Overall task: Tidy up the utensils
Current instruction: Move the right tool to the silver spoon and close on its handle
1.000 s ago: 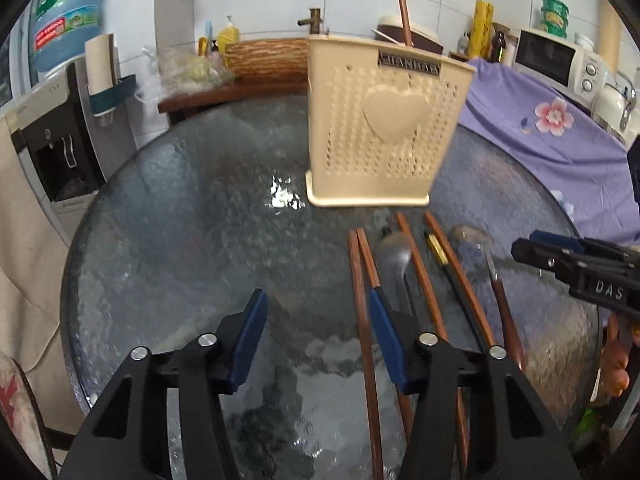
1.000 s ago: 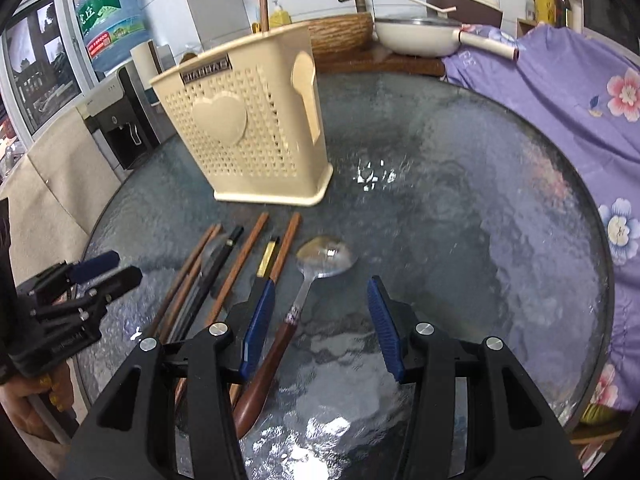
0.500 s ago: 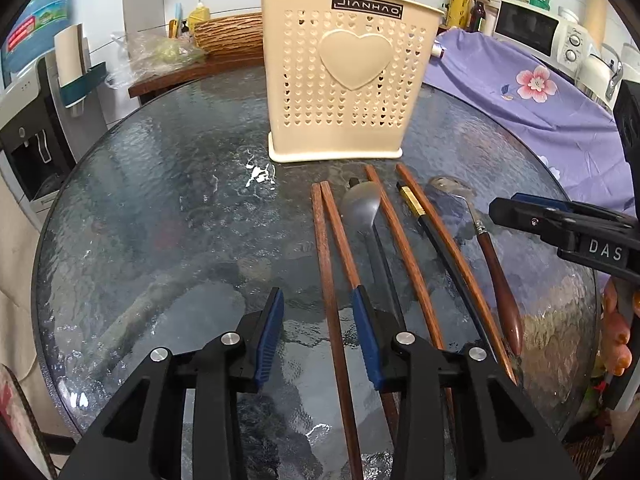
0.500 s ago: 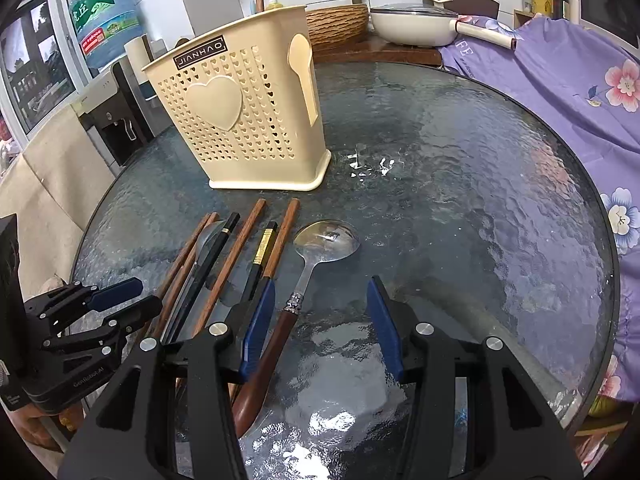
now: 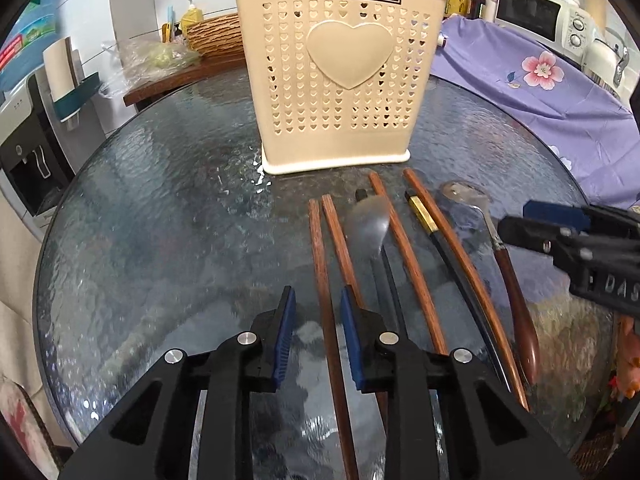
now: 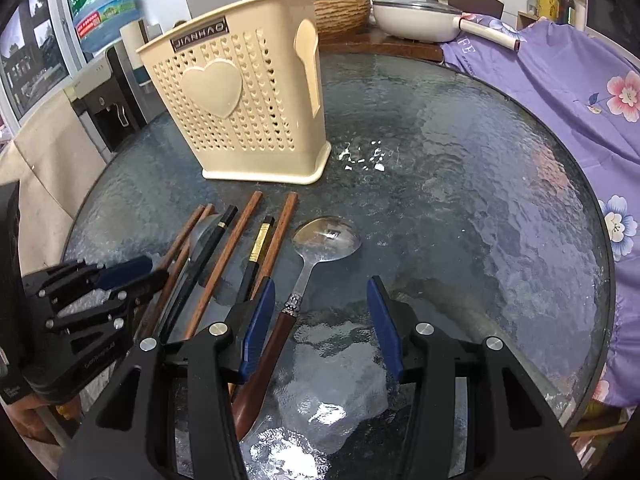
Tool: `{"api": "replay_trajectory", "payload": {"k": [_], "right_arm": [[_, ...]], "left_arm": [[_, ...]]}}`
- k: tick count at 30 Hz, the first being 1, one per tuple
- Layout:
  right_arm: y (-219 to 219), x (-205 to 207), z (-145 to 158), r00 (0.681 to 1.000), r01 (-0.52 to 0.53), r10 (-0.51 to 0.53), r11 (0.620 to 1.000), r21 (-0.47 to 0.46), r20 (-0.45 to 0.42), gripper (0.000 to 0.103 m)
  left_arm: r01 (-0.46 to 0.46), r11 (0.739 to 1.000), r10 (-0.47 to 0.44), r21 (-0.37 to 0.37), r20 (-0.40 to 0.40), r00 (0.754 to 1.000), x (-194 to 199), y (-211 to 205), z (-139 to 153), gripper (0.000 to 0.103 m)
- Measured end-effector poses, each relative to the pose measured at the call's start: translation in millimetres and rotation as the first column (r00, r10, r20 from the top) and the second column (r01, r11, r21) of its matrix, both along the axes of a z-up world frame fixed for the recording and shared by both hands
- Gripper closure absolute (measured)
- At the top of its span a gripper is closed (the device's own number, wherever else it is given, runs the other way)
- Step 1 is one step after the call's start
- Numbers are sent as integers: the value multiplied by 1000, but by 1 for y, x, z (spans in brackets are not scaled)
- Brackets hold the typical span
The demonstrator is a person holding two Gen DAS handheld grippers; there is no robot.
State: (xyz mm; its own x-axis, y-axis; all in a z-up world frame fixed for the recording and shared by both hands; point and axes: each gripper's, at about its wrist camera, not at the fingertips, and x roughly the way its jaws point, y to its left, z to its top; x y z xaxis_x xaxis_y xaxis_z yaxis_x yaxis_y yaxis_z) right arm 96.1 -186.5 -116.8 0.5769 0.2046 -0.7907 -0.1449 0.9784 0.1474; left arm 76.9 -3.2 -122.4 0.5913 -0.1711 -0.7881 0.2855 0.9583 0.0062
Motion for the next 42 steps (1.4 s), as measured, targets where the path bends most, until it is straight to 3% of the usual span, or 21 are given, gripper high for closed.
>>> {"api": "replay_trajectory", "payload": {"k": [13,42], "right_arm": [[9,22,-17,997,17,-18,1000,-14,-69,54],[30,65,-18,995,26,-36,995,-100,-98,55]], "left_arm": [[-10,1000,10,-5,-18,1000,31,-2,1,88],[-10,1000,10,13,-67,998,68,-5,4,95]]}}
